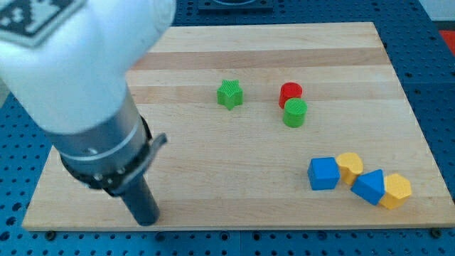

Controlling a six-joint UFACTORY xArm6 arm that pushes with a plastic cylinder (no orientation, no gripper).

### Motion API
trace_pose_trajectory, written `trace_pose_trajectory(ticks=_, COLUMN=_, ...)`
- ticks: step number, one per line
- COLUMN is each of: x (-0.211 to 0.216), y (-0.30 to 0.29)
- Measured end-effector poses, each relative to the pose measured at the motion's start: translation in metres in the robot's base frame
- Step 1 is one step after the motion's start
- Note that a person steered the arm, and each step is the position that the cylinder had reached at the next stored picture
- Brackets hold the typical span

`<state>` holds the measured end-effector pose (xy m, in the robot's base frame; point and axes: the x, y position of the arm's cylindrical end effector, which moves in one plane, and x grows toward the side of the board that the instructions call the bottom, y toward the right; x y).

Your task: Move the blue cube vertically below the green star

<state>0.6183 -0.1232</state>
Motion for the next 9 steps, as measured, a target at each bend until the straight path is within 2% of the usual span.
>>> trace_pose_trajectory(ticks=3, x=0.0, y=0.071)
trace_pose_trajectory(ticks=9, x=0.001, y=0.074)
